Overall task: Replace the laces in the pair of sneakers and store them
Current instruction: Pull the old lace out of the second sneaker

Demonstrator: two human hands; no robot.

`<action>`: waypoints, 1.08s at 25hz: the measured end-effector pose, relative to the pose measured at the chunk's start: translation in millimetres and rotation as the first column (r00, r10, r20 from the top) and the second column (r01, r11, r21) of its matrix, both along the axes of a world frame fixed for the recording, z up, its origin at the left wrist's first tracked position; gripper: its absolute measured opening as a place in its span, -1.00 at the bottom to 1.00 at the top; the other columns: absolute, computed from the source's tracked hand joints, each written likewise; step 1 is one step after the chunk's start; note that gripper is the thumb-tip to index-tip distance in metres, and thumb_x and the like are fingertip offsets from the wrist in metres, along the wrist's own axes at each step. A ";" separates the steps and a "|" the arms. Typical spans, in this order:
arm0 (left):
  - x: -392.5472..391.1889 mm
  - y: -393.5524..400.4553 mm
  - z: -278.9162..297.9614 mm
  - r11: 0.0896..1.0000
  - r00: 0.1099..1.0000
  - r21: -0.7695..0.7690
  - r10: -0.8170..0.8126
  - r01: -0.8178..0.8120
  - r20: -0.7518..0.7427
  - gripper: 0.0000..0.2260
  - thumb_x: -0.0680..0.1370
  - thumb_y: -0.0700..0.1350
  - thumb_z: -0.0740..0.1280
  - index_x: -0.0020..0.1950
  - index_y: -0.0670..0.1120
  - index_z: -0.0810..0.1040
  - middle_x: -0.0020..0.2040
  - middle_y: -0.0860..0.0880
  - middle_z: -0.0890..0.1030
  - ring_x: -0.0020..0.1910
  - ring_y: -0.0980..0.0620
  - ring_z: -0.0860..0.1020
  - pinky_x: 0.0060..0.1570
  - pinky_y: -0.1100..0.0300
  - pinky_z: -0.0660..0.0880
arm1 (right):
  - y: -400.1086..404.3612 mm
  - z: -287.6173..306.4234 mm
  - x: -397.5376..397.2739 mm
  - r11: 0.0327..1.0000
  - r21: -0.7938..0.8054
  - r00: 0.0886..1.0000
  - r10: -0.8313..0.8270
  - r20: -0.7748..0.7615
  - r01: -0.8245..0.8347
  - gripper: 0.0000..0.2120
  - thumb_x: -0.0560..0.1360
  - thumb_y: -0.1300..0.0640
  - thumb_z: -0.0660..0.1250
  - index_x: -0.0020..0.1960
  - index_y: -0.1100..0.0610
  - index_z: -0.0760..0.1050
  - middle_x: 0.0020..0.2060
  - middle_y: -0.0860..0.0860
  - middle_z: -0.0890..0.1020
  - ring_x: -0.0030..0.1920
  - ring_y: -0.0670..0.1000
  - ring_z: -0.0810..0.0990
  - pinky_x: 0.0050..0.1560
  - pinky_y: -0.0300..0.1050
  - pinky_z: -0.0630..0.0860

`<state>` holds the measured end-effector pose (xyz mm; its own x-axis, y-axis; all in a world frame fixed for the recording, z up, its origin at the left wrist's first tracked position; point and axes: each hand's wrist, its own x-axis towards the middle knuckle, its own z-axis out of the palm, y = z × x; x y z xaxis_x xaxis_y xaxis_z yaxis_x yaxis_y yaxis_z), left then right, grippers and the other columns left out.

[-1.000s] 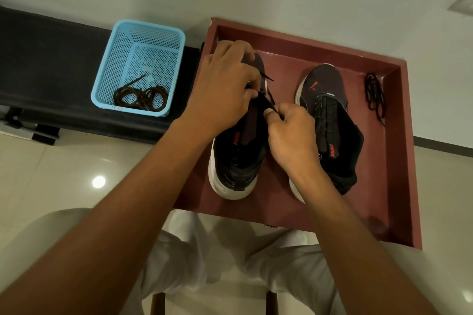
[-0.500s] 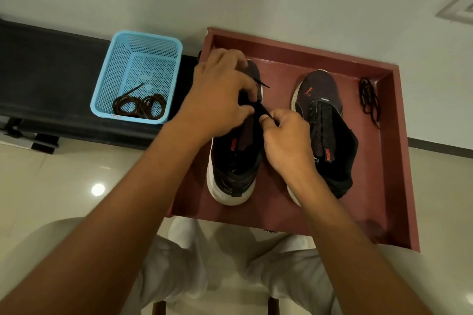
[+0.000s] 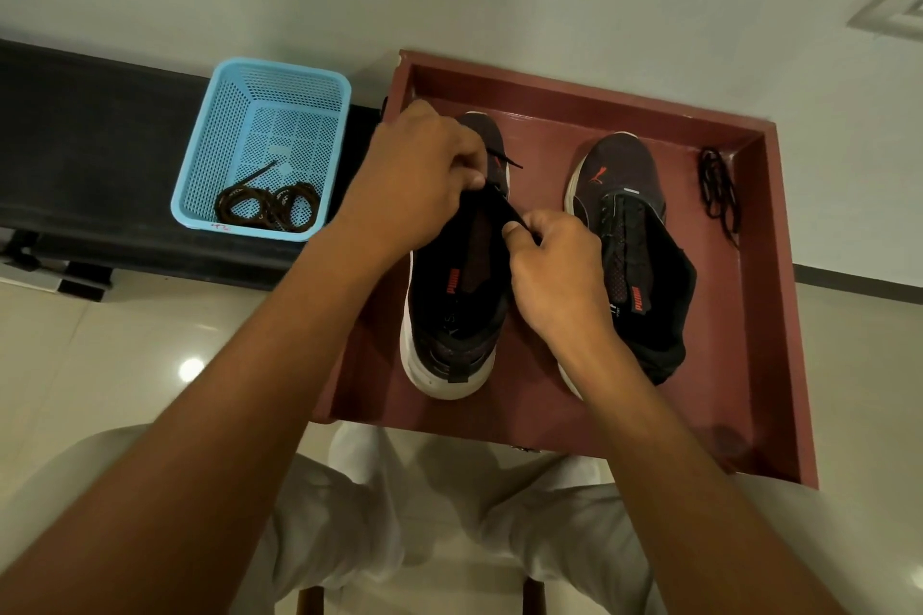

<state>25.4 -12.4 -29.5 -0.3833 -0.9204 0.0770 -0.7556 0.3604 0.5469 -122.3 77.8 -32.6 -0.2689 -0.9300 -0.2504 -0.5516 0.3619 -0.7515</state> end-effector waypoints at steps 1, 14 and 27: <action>4.2 -2.1 1.7 0.998 0.996 0.033 0.049 -0.047 -0.080 -0.96 0.53 -0.06 0.45 -0.09 0.08 0.68 -0.07 -0.01 0.63 -0.06 0.03 0.59 0.09 0.05 0.53 | 0.1 0.3 0.0 1.000 0.001 1.000 0.000 -0.001 0.000 -0.66 0.67 0.13 0.26 -0.28 0.12 0.48 -0.46 -0.02 0.46 -0.55 -0.13 0.34 -0.54 -0.28 0.27; 19.0 -11.2 -1.8 0.833 0.763 0.173 0.552 -0.526 -0.336 -0.69 0.50 -0.17 0.49 0.23 -0.12 0.59 0.03 -0.05 0.65 -0.02 0.01 0.64 0.08 0.05 0.60 | -0.3 -0.2 0.5 1.000 0.003 0.999 0.004 -0.037 -0.004 -0.68 0.67 0.08 0.27 -0.25 0.11 0.52 -0.45 -0.01 0.51 -0.49 -0.07 0.42 -0.45 -0.14 0.38; 17.6 71.8 1.1 0.865 0.881 0.308 0.452 -0.395 -0.140 -0.91 0.55 -0.08 0.47 -0.07 -0.09 0.72 -0.20 0.04 0.68 -0.21 0.13 0.64 -0.13 0.13 0.63 | -2.0 2.4 3.7 0.997 -0.070 0.994 0.017 -0.105 -0.025 -0.84 0.62 0.05 0.35 0.18 0.04 0.54 -0.17 -0.13 0.60 -0.22 -0.15 0.61 -0.09 -0.05 0.66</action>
